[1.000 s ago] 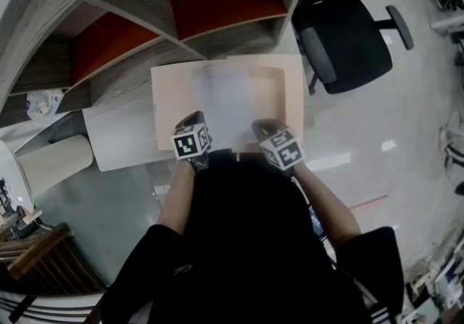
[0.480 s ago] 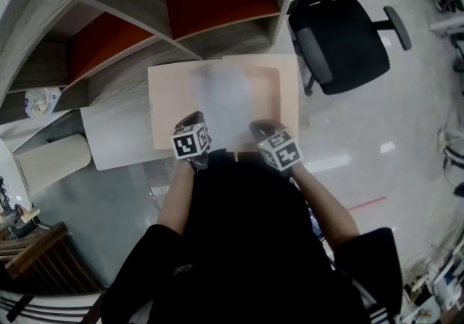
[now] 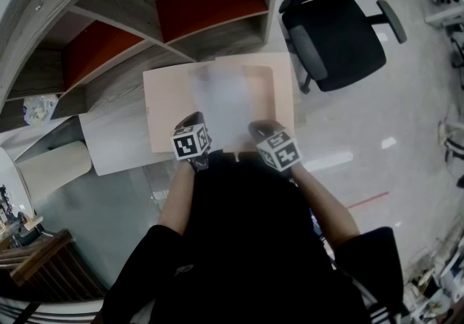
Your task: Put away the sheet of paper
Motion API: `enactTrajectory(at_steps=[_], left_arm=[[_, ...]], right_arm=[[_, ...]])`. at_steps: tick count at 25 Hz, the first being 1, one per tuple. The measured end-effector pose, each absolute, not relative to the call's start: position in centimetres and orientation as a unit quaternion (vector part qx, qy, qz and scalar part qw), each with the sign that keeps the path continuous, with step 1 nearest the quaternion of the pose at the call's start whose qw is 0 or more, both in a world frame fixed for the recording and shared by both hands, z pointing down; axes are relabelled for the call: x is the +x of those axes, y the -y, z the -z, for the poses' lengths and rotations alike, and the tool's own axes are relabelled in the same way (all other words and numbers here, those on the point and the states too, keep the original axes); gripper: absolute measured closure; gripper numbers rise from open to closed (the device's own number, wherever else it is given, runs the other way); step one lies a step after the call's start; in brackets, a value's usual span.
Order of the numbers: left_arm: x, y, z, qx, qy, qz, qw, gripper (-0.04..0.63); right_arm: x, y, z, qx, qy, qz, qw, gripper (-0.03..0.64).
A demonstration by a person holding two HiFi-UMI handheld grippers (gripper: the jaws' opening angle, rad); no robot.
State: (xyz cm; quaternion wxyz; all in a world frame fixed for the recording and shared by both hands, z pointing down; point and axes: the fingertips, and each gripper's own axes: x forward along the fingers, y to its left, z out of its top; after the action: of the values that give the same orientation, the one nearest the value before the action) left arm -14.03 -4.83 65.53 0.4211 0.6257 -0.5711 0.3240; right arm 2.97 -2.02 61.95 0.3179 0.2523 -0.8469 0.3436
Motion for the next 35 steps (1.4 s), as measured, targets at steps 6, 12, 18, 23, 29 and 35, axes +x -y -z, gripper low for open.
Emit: enactTrajectory(at_steps=[6, 12, 18, 23, 29, 35], left_arm=[[-13.3, 5.4, -65.7, 0.636, 0.561, -0.327, 0.417, 0.549], [-12.8, 5.8, -65.8, 0.646, 0.55, -0.334, 0.411, 0.549], [-12.3, 6.1, -65.9, 0.655, 0.537, -0.341, 0.408, 0.549], [-11.7, 6.5, -65.9, 0.665, 0.526, -0.345, 0.403, 0.549], [-11.1, 6.6, -66.1, 0.672, 0.516, -0.347, 0.402, 0.549], [-10.7, 6.9, -65.8, 0.681, 0.509, -0.35, 0.393, 0.549]], right_arm=[[3.5, 2.0, -62.2, 0.266, 0.845, -0.344, 0.313, 0.592], [3.8, 1.7, -61.9, 0.277, 0.837, -0.359, 0.308, 0.592], [3.9, 1.4, -61.4, 0.29, 0.83, -0.37, 0.3, 0.592], [4.1, 1.0, -61.3, 0.303, 0.825, -0.376, 0.294, 0.592], [4.7, 0.6, -61.6, 0.317, 0.821, -0.376, 0.29, 0.592], [5.0, 0.2, -61.4, 0.328, 0.815, -0.386, 0.281, 0.592]])
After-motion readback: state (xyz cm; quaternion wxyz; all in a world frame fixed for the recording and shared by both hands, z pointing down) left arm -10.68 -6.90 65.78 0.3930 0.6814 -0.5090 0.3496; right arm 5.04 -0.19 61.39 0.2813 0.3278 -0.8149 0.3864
